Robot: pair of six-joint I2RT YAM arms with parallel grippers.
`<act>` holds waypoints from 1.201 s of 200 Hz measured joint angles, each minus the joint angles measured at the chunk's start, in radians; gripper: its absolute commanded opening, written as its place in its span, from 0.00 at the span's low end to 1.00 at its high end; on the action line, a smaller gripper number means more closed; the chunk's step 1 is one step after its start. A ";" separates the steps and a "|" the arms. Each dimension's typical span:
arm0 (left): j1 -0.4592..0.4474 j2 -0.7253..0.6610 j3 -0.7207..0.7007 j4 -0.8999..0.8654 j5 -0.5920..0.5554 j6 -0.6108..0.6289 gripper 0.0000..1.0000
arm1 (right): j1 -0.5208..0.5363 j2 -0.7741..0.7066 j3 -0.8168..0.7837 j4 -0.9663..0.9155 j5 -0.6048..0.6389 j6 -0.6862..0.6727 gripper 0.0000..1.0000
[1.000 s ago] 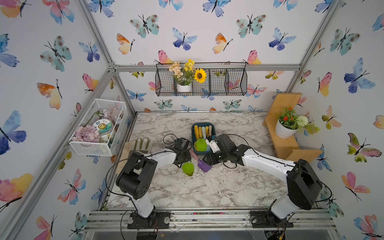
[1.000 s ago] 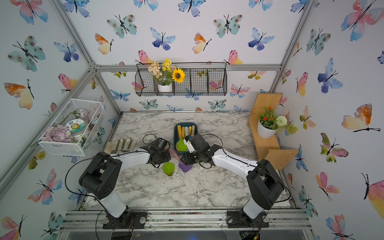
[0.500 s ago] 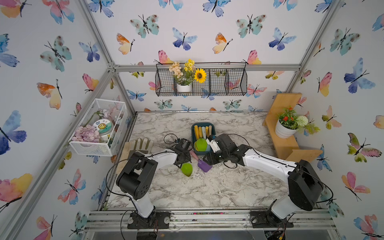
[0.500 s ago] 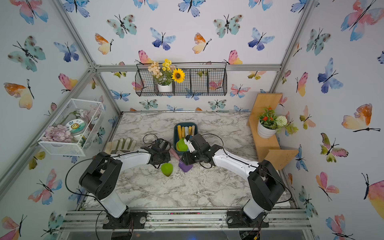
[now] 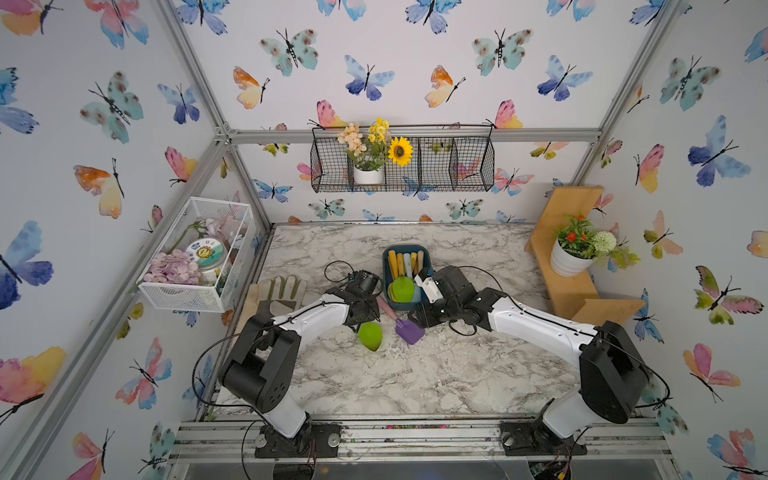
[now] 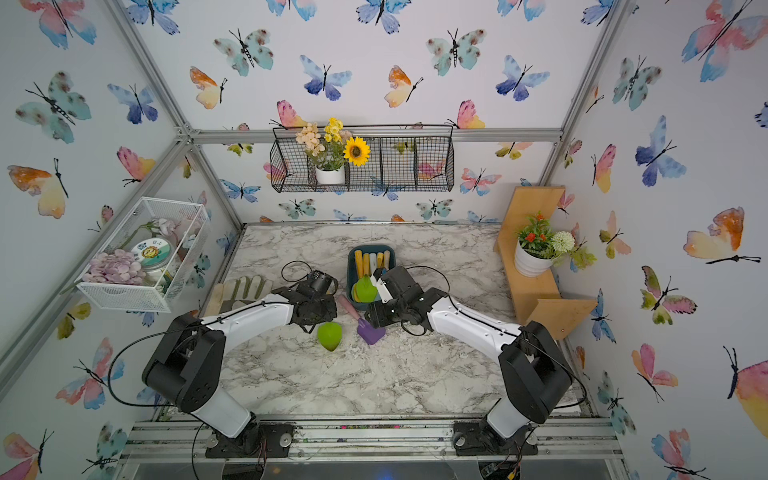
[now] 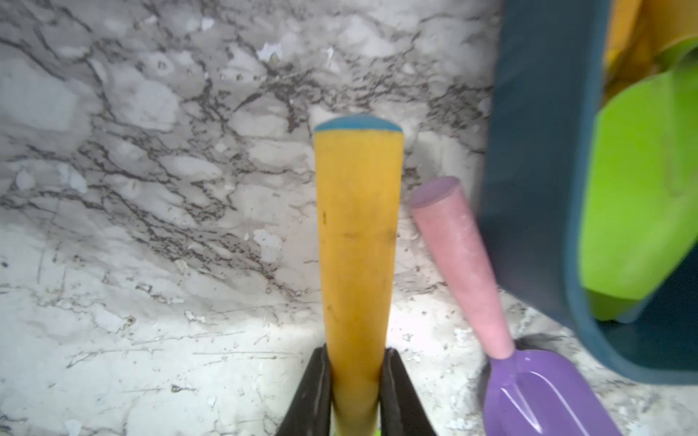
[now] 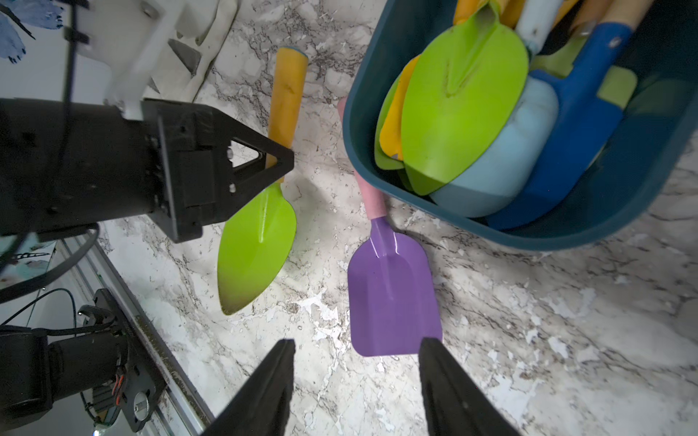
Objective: Put the shovel into the storage box
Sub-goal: Pick up the shovel from the center of the board, then place the shovel in the storage box.
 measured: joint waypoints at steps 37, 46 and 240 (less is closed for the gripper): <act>-0.025 -0.002 0.117 -0.029 0.012 0.012 0.00 | -0.057 -0.008 0.000 -0.010 0.000 0.000 0.58; -0.032 0.000 0.143 -0.034 0.020 0.015 0.00 | -0.071 -0.014 0.000 -0.013 0.000 0.000 0.57; -0.103 0.473 0.743 -0.073 0.032 0.063 0.00 | -0.220 -0.159 -0.106 -0.048 -0.005 0.018 0.58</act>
